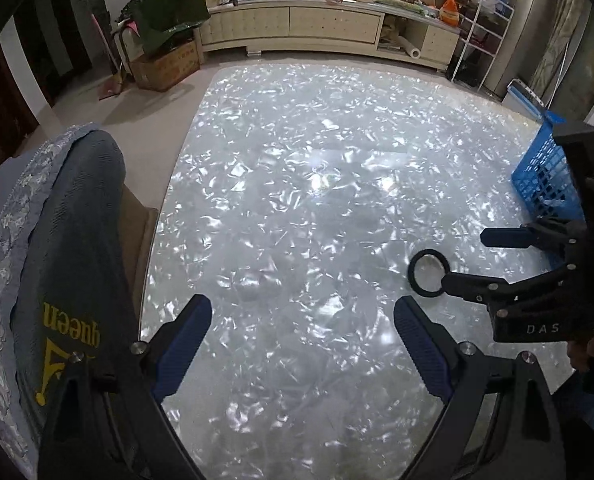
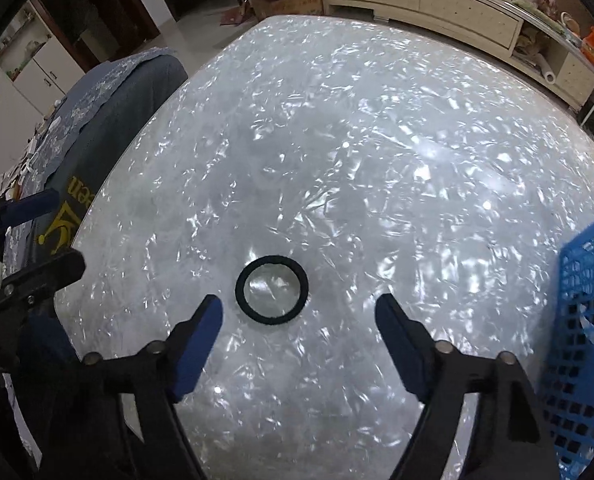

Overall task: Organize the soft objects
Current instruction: 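Move the right gripper to the black rubber ring and close on it, then carry the black rubber ring with the right gripper into the basket and release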

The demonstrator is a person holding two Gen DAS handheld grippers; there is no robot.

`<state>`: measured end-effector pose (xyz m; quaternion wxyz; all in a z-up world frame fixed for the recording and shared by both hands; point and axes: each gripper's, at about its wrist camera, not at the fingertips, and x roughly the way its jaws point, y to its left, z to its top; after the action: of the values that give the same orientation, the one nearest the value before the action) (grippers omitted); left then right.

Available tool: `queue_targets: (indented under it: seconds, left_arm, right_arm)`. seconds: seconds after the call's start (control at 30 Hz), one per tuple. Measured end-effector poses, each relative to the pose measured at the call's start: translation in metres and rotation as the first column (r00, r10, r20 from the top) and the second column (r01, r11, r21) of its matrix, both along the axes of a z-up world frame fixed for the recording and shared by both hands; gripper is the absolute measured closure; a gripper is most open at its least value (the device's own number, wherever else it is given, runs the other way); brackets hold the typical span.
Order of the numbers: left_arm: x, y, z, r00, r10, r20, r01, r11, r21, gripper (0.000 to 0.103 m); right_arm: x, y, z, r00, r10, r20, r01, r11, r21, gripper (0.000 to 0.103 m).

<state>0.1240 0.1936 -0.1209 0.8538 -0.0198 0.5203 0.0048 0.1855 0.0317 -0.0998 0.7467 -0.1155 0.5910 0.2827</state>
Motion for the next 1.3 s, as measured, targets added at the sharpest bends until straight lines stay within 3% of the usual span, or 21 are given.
queue_targets:
  seconds: [0.1, 0.2, 0.27, 0.47, 0.53, 0.8, 1.3]
  left_arm:
    - [0.005, 0.001, -0.008, 1.000, 0.000, -0.009, 0.000, 1.000, 0.001, 0.011]
    - [0.008, 0.001, -0.013, 1.000, -0.004, -0.014, 0.004, 1.000, -0.007, 0.011]
    - [0.009, 0.000, -0.015, 1.000, -0.002, -0.014, 0.002, 1.000, 0.009, 0.011]
    - [0.007, -0.002, -0.017, 1.000, 0.001, -0.010, -0.001, 1.000, 0.031, 0.011]
    - [0.005, -0.003, -0.015, 1.000, 0.002, -0.007, -0.002, 0.999, 0.032, 0.011]
    - [-0.010, -0.011, 0.006, 1.000, -0.001, 0.015, 0.000, 0.999, 0.041, 0.011]
    - [-0.021, -0.087, 0.062, 0.988, -0.125, 0.095, 0.120, 0.991, 0.057, 0.011]
  right_arm:
    - [0.003, 0.006, -0.004, 1.000, 0.011, -0.001, -0.011, 1.000, -0.020, 0.029]
    - [0.006, 0.012, -0.012, 1.000, 0.018, -0.009, -0.019, 0.998, -0.052, 0.048]
    - [0.008, 0.016, -0.017, 1.000, 0.025, -0.008, -0.026, 0.997, -0.074, 0.051]
    - [0.003, 0.032, -0.026, 0.999, 0.050, 0.008, -0.049, 0.994, -0.102, 0.075]
    - [0.000, 0.037, -0.029, 0.998, 0.064, 0.027, -0.061, 0.991, -0.116, 0.096]
    - [-0.026, 0.036, -0.024, 0.997, 0.065, 0.029, -0.063, 0.996, -0.068, 0.099]
    - [-0.057, -0.055, 0.075, 0.987, -0.022, 0.158, 0.017, 0.999, 0.035, 0.099]
